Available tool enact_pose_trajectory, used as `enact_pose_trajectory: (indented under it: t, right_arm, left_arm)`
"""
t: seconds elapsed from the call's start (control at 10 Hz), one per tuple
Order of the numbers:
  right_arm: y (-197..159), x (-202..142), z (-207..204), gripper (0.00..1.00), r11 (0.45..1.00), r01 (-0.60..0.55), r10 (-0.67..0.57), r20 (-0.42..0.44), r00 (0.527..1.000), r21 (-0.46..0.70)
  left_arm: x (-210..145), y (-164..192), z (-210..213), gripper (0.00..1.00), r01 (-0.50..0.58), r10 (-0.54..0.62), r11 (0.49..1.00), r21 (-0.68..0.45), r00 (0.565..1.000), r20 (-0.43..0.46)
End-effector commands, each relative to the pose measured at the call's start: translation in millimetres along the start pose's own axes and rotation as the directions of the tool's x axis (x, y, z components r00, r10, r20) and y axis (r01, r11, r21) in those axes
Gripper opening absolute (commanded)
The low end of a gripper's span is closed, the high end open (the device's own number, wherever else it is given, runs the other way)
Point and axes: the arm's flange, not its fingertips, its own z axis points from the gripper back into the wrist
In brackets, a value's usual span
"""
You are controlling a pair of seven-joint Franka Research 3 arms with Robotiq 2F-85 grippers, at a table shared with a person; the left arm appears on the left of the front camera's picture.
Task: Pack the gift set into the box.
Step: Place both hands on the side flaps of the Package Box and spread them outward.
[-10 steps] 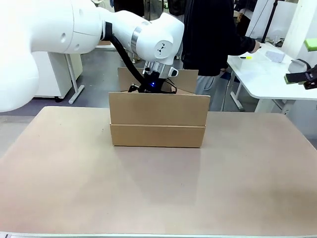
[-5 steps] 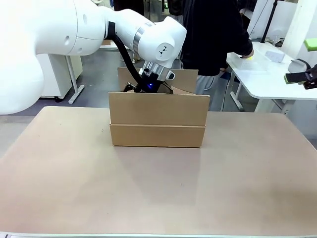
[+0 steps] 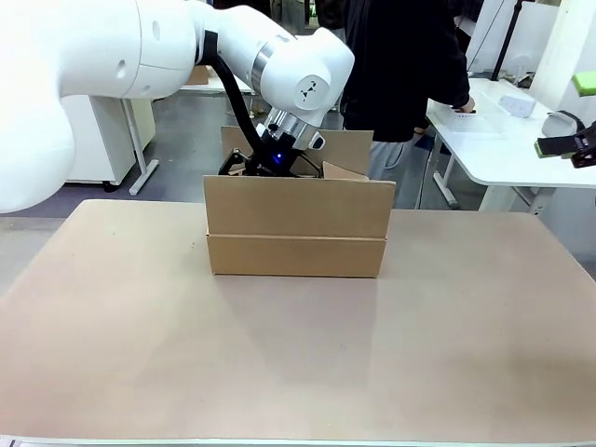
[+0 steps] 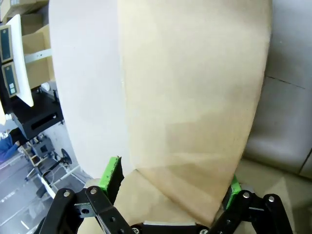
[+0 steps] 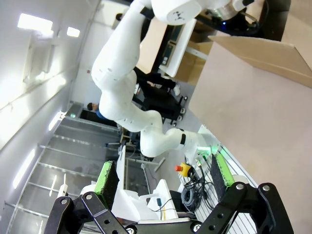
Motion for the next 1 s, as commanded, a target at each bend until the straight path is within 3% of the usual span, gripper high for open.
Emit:
enact_pose_trajectory:
  t: [0.0, 0.6, 0.9]
  right_arm:
    - [0, 3, -2, 1.00, 1.000, -0.027, 0.027, 0.009, 1.000, 0.016]
    - [0, 3, -2, 1.00, 1.000, -0.027, 0.027, 0.009, 1.000, 0.016]
    - [0, 3, -2, 1.00, 1.000, -0.027, 0.027, 0.009, 1.000, 0.016]
  left_arm:
    - [-17, 15, 5, 1.00, -0.034, 0.032, 0.999, 0.039, 0.998, 0.045]
    - [-25, 58, 16, 1.00, -0.100, 0.099, 0.995, 0.004, 0.991, 0.085]
    - [-14, 95, 14, 1.00, -0.072, 0.092, 0.984, -0.161, 0.989, 0.119]
